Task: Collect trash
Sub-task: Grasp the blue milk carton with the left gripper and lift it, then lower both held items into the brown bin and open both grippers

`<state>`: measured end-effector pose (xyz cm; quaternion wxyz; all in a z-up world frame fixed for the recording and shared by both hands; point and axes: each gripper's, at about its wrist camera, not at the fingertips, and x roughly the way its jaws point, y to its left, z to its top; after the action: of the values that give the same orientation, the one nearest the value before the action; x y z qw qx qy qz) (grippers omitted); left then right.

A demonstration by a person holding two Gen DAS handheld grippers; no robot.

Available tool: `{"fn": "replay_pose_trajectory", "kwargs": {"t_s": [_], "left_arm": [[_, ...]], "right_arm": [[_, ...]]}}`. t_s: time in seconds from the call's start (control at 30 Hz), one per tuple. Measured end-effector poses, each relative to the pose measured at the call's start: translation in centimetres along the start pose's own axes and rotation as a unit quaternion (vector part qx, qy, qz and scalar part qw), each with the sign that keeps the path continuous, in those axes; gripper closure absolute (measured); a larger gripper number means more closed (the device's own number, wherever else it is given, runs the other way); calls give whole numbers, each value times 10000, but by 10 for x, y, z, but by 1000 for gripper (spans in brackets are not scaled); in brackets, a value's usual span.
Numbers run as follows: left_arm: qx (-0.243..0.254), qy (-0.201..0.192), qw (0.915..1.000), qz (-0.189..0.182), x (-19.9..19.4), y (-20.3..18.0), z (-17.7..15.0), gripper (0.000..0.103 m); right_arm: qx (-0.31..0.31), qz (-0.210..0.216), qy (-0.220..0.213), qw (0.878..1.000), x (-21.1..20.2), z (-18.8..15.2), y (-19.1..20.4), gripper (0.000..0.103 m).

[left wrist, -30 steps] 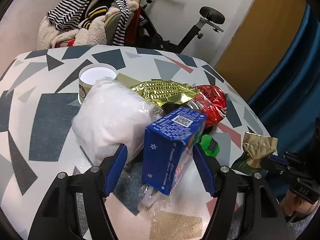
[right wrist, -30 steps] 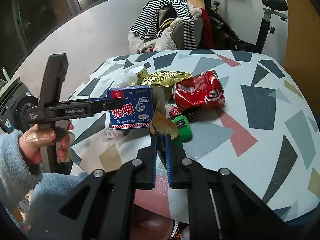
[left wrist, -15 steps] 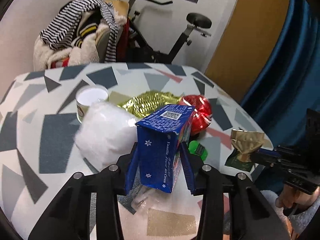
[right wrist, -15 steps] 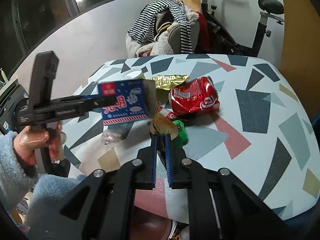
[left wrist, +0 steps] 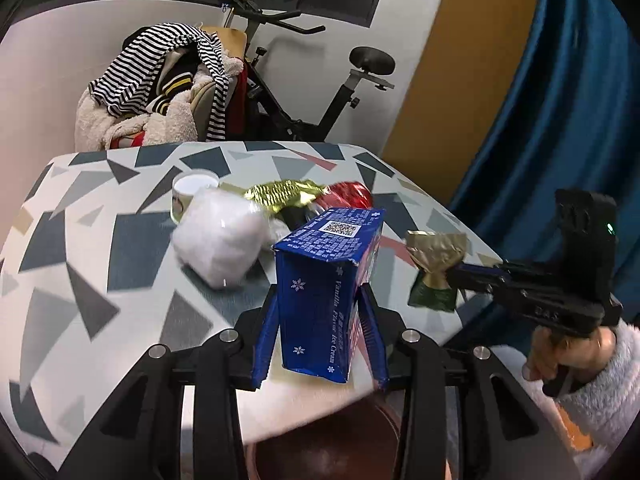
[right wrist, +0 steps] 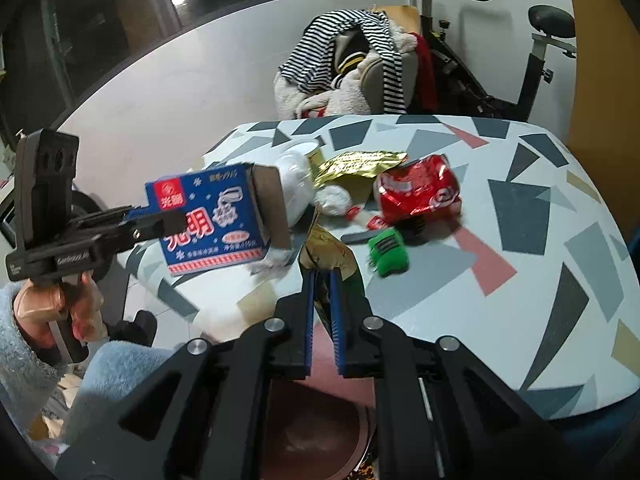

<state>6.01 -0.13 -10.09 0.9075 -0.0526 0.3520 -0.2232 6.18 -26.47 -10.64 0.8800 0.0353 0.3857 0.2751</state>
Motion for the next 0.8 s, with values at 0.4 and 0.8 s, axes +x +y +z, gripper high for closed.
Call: {"fn": "replay_pose_trajectory", "kwargs": {"t_s": [0.4, 0.8], "left_arm": [[21, 308, 9995, -101, -38, -20, -108, 65], [220, 938, 9952, 178, 8, -20, -177, 65]], "right_arm": [[-24, 400, 187, 9990, -12, -63, 24, 91], [30, 702, 289, 9971, 12, -122, 37, 91]]}}
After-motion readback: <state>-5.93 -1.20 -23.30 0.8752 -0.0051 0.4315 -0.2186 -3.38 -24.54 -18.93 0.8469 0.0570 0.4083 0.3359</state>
